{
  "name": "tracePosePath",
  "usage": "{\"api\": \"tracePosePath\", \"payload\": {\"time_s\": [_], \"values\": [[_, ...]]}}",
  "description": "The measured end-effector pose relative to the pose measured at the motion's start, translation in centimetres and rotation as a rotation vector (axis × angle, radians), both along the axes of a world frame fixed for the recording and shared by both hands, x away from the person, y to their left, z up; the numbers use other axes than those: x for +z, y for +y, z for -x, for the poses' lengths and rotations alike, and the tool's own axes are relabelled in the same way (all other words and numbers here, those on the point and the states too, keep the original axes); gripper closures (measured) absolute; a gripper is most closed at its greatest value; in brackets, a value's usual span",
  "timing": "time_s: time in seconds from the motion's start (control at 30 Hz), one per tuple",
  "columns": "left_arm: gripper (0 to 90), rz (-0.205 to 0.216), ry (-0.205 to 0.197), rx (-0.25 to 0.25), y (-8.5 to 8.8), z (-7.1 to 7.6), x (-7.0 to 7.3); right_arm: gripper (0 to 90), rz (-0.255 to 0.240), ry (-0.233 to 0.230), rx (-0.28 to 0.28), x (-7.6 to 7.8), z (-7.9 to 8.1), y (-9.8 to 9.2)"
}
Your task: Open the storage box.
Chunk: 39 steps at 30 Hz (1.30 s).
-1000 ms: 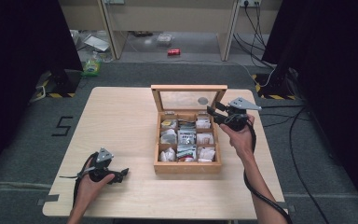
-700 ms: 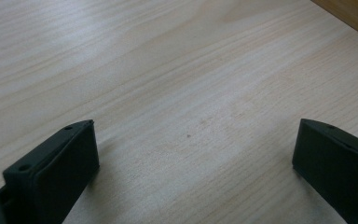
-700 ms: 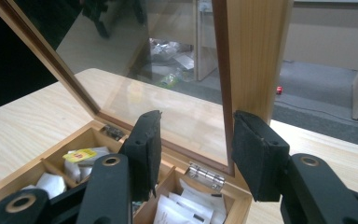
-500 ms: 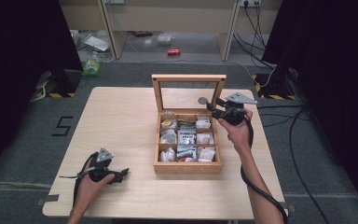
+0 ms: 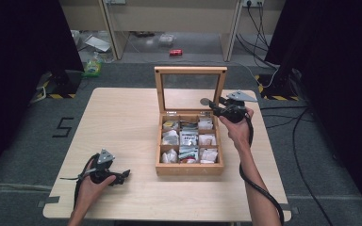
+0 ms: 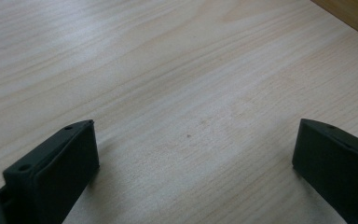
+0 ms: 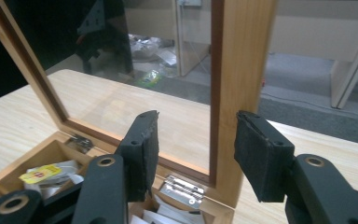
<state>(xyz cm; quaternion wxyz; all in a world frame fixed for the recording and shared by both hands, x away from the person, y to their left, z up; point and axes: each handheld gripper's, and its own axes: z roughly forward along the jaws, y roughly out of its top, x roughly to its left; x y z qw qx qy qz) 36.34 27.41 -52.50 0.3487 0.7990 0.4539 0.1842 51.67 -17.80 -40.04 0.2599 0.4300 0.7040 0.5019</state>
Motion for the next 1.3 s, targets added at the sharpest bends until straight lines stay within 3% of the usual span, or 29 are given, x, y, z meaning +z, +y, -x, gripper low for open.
{"api": "tracePosePath", "payload": {"time_s": [0.53, 0.77, 1.3], "values": [[0.0, -0.001, 0.0, 0.0, 0.0, 0.0, 0.0, 48.9, 0.002, 0.04, -0.004, -0.9, 0.0, 0.0], [0.0, -0.001, 0.0, 0.0, 0.0, 0.0, 0.0, 47.7, 0.025, 0.102, 0.027, -1.0, 1.5, -0.3], [0.0, -0.002, 0.0, -0.001, 0.0, 0.0, 0.0, 46.2, 0.023, 0.136, 0.107, -1.3, 4.1, -0.8]]}}
